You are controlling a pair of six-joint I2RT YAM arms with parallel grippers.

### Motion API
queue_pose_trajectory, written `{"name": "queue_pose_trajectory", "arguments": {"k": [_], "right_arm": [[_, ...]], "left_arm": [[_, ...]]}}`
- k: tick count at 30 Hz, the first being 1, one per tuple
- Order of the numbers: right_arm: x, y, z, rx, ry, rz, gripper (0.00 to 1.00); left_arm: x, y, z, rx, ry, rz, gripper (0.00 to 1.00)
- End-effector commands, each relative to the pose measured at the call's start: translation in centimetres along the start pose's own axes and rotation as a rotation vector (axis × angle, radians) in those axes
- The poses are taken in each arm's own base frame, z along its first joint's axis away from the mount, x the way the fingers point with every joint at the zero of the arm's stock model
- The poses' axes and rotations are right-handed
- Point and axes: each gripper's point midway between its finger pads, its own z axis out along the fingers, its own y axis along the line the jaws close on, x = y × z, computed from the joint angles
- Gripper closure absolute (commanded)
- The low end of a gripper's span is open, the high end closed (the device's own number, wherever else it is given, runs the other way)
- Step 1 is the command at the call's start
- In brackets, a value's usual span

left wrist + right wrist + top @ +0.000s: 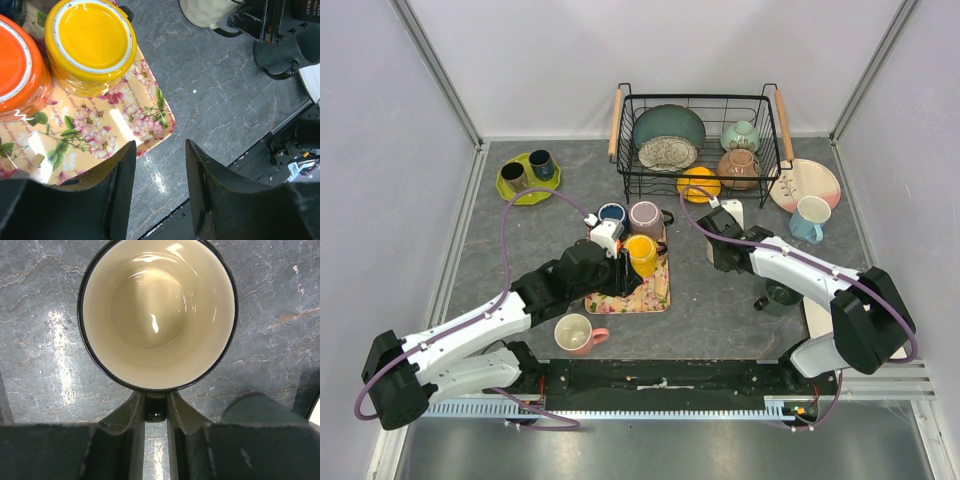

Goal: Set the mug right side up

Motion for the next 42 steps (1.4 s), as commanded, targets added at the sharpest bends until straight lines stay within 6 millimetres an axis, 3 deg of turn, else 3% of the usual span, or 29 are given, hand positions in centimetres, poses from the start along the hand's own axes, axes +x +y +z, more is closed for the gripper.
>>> {"name": "queue_pose_trajectory", "arguments": {"k": [1,6,9,10,11,13,19,29,42], "right_arm": [[-0.4,0.9,0.1,-0.042,-0.024,0.046,0.95],[0.3,1.8,0.1,-0.098,-0.011,0.077,1.0],[0.2,1.8,-0.1,-0.105,-0.016,0.084,0.78],[0.1,1.8,-0.2,-0.103,-0.022,0.084,0.63],[-0.1,1.8,-0.2,-0.103,-0.026,0.086,0.58],[-0.4,1.7,-0.5,-0.103,-0.038,0.094,0.5],[-1.3,1.7,-1.2,-0.11,-0.054,0.105,0.42],[-2.3,1.3,-1.5,-0.085,-0.079,0.109,0.46],[-0.8,0.4,0.4,-0.033,-0.044,0.108,0.65]], "left_arm": [[-0.4,-0.9,0.1,0.031,-0.015,-0.026,0.5],[-0.2,-1.0,0.3,0.043,-0.011,-0.026,0.51],[-0.2,-1.0,0.3,0.045,-0.013,-0.031,0.51],[-0.2,-1.0,0.3,0.044,-0.014,-0.035,0.51],[-0.2,-1.1,0.4,0.045,-0.013,-0.034,0.51],[-0.1,-1.0,0.4,0.042,-0.011,-0.038,0.51],[-0.1,-1.0,0.6,0.041,-0.008,-0.041,0.51],[0.2,-0.9,0.7,0.04,0.0,-0.046,0.51],[0.3,-0.8,0.6,0.035,-0.001,-0.047,0.51]]}}
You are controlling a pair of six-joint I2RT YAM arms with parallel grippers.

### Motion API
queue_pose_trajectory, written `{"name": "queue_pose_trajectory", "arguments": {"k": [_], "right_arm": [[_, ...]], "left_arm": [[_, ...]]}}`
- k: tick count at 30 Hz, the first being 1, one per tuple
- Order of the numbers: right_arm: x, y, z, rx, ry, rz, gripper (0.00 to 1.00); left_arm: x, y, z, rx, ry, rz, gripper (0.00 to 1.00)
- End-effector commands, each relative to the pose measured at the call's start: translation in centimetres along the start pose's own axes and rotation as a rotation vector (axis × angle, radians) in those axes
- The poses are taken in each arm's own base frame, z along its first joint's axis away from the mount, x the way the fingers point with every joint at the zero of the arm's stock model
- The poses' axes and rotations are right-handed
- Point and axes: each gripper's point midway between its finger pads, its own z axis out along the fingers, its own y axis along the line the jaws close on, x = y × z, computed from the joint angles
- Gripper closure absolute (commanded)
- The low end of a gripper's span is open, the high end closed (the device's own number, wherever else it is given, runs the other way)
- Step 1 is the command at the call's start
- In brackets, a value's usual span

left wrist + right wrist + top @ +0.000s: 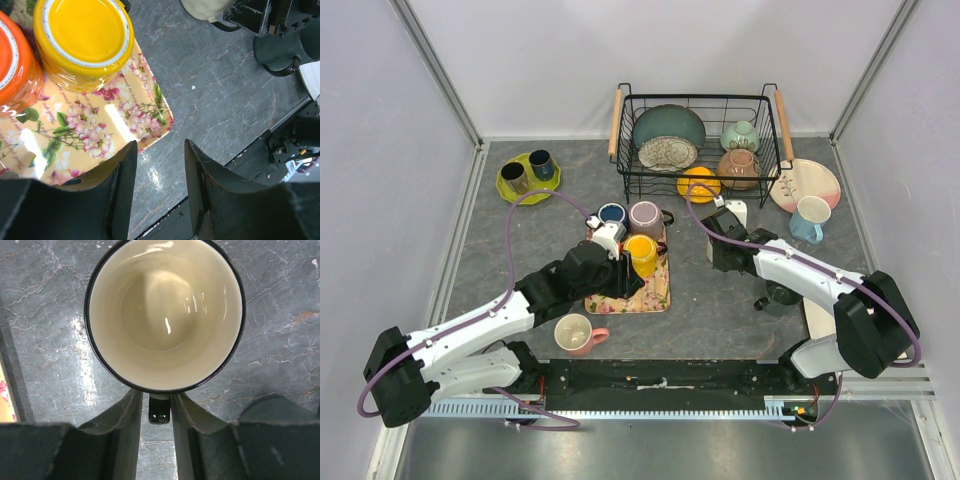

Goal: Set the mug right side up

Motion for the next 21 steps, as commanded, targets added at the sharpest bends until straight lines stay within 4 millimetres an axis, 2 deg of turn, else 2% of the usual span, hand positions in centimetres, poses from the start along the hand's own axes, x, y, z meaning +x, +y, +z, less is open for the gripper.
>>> {"name": "queue_pose_trajectory", "arguments": {"k": [1,5,9,13,17,18,21], "right_arm": [[-0.6,-0.3,0.3,0.021,-0.028,0.024,0.65],[-0.6,-0.5,0.4,0.021,-0.026,0.029,0.72],[-0.5,-0.5,0.5,0.01,-0.023,0.034,1.0],[-0.3,-0.5,0.3,-0.013,-0.028,0.038,1.0],[-1.8,0.1,-2.1,-0.11,-0.112,0.067,1.0],[-2.0,0.4,-2.6,-0.131,-0.121,0.07,1.0],[-2.7,1.1,-4.3,-0.205,-0.144,0.082,1.0]], "left_arm": [[-0.5,-0.7,0.1,0.025,-0.021,-0.026,0.51],[-0.5,-0.8,0.1,0.025,-0.021,-0.026,0.51],[-0.2,-0.4,0.3,0.011,-0.015,-0.027,0.51],[-0.1,0.2,0.4,-0.015,-0.023,-0.035,0.52],[0.0,0.7,0.4,-0.022,-0.052,-0.04,0.52],[-0.8,0.3,0.3,0.0,-0.092,-0.047,0.51],[-1.0,0.5,0.2,0.015,-0.14,-0.065,0.51]]}}
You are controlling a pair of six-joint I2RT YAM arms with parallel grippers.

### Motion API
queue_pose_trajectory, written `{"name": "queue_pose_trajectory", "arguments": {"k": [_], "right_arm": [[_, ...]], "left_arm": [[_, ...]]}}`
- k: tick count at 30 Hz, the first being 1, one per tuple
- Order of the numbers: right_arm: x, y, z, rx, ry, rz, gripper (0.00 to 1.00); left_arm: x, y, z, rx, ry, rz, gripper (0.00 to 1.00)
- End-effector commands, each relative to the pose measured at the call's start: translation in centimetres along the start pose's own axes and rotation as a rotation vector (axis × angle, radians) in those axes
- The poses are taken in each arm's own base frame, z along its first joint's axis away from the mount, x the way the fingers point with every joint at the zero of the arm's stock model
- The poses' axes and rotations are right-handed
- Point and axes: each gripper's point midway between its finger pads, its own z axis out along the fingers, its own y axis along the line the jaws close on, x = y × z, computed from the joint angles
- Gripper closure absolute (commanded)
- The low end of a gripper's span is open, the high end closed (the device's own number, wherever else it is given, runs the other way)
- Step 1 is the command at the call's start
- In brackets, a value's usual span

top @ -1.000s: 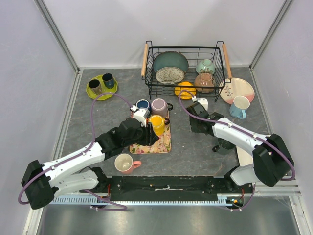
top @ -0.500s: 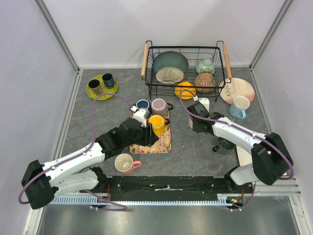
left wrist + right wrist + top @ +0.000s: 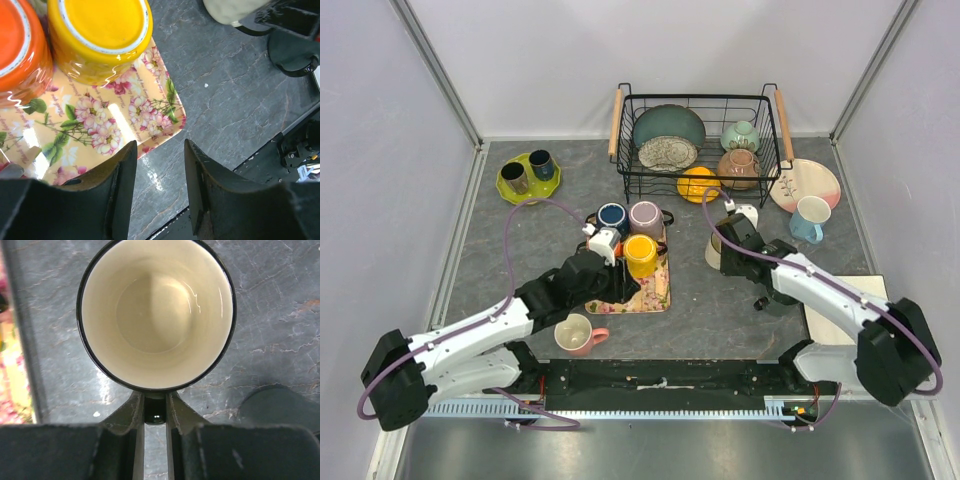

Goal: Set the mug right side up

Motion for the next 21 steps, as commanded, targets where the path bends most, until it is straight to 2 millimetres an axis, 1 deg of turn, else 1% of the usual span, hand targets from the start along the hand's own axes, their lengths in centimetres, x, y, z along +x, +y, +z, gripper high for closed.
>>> {"name": "queue_pose_trajectory", "arguments": {"k": [1,2,4,5,6,7,8,9,10,11,12,13,14,15,16,17,18,19,20,21], "right_arm": [[-3.6,2.5,-3.2,-0.162,-0.125,0.053,1.0],[-3.9,3.0,-4.1,-0.21,-0.135,0.066,1.0],[-4.4,3.9,-5.2,-0.276,-0.158,0.095,1.0],[-5.2,4.3,-6.4,-0.323,-0.198,0.114,1.0],[-5.2,5.4,-7.4,-0.4,-0.198,0.116,1.0],[-5.8,6.2,-8.1,-0.459,-0.229,0.145,1.0],[-6.4,6.8,-9.5,-0.523,-0.26,0.162,1.0],[-6.3,7.9,-10.5,-0.603,-0.253,0.168,1.0],[-6.9,8.8,-11.4,-0.671,-0.279,0.195,1.0],[-7.3,9.3,-12.5,-0.727,-0.299,0.215,1.0],[-7.5,9.8,-13.2,-0.773,-0.314,0.229,1.0],[-7.7,11.0,-14.5,-0.875,-0.336,0.227,1.0],[-8.1,11.4,-15.7,-0.936,-0.351,0.262,1.0],[-8.2,11.9,-16.6,-0.992,-0.359,0.271,1.0],[-8.3,12.7,-18.2,-1.103,-0.388,0.266,1.0],[-8.3,13.1,-19.2,-1.166,-0.38,0.296,1.0],[-8.4,13.3,-20.0,-1.214,-0.382,0.313,1.0],[-8.7,13.5,-21.2,-1.29,-0.429,0.315,1.0],[-8.4,13.9,-21.9,-1.344,-0.418,0.31,1.0],[-8.5,13.9,-22.5,-1.382,-0.404,0.346,1.0]], "left_arm": [[-2.9,-1.4,-0.5,0.071,-0.171,-0.063,0.5],[-2.5,-1.0,-0.5,0.07,-0.171,-0.068,0.5],[-3.8,-1.8,-1.0,0.115,-0.24,-0.095,0.49],[-3.7,-1.6,-1.0,0.114,-0.245,-0.107,0.49],[-3.9,-1.8,-1.2,0.123,-0.254,-0.122,0.48],[-4.1,-2.2,-1.4,0.147,-0.267,-0.126,0.46],[-4.5,-2.5,-1.7,0.165,-0.282,-0.131,0.45],[-4.8,-2.9,-2.0,0.187,-0.295,-0.143,0.44],[-4.6,-3.3,-2.1,0.216,-0.29,-0.141,0.42],[-5.5,-4.2,-2.7,0.263,-0.327,-0.15,0.4],[-5.6,-4.5,-3.0,0.285,-0.333,-0.171,0.36],[-5.3,-4.7,-3.2,0.31,-0.331,-0.178,0.31],[-6.2,-5.6,-3.9,0.363,-0.373,-0.189,0.3],[-6.6,-6.1,-4.6,0.401,-0.396,-0.202,0.28],[-6.2,-6.3,-4.8,0.433,-0.397,-0.204,0.25],[-6.4,-6.4,-5.1,0.454,-0.419,-0.209,0.24],[-7.3,-7.6,-6.4,0.533,-0.464,-0.211,0.23],[-6.8,-7.7,-6.5,0.561,-0.461,-0.207,0.23],[-6.8,-8.0,-6.8,0.585,-0.469,-0.205,0.23],[-7.5,-8.5,-7.6,0.624,-0.501,-0.211,0.22]]}}
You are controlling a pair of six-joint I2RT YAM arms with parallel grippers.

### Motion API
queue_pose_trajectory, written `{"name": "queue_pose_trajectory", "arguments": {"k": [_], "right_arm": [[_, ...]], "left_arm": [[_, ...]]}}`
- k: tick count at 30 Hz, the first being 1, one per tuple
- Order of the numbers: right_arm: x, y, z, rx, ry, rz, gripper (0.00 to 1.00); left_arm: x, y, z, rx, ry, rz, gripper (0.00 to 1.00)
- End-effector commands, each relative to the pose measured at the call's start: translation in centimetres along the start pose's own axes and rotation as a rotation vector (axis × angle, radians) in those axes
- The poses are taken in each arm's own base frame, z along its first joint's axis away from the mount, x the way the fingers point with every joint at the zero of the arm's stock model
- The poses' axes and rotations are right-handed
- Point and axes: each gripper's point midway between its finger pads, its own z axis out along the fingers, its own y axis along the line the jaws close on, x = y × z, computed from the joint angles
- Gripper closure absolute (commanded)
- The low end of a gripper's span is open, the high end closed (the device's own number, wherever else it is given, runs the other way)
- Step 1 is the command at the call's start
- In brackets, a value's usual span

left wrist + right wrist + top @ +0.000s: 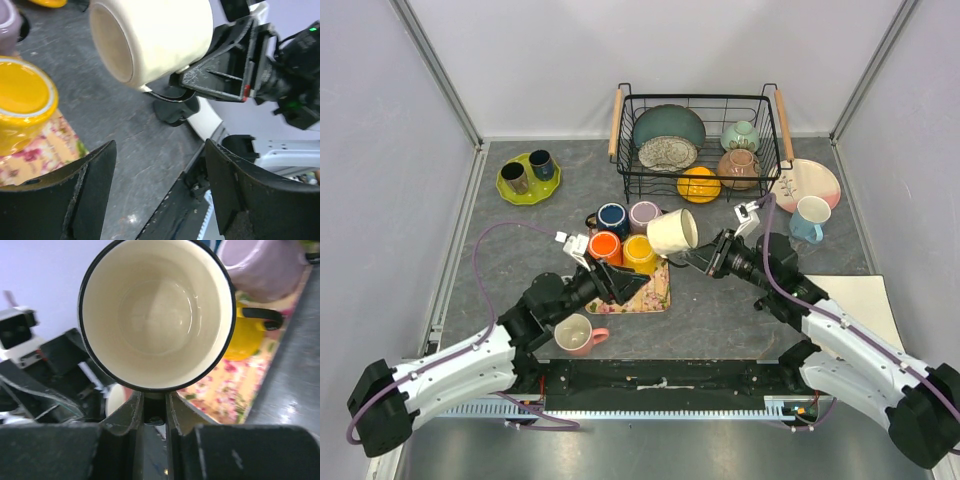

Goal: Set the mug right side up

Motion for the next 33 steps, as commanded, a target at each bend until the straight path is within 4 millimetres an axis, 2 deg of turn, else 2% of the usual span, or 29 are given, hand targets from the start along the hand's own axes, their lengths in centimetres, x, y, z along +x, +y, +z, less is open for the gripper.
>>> {"name": "queue_pose_trajectory", "arguments": {"k": [1,3,9,16,21,26,33], "right_arm": [[-4.0,10.7,-2.8,-0.512,-0.144,0.029,1.0],[-3.9,11.8,-3.3,-0.587,-0.134,0.051,1.0],[-3.0,11.7,-3.2,-0.63,-0.099,0.066,1.0],[-2.5,11.8,-3.5,-0.639,-0.08,0.043,1.0],[-2.1,11.4,-3.6,-0.633,-0.073,0.052,1.0],[-1.8,11.7,-4.0,-0.662,-0.069,0.056,1.0],[-1.1,12.2,-5.0,-0.71,-0.043,0.04,1.0]], "left_arm": [[-2.7,-5.0,-0.7,0.245,-0.116,-0.059,0.22],[-2.8,-5.7,-0.6,0.272,-0.113,-0.062,0.22],[-2.6,-8.1,0.5,0.385,-0.066,-0.081,0.25],[-4.1,-9.2,1.4,0.419,-0.122,-0.09,0.27],[-5.6,-10.7,1.4,0.475,-0.163,-0.087,0.28],[-6.8,-10.2,1.9,0.439,-0.228,-0.111,0.29],[-7.9,-9.1,3.0,0.411,-0.316,-0.19,0.52]]}}
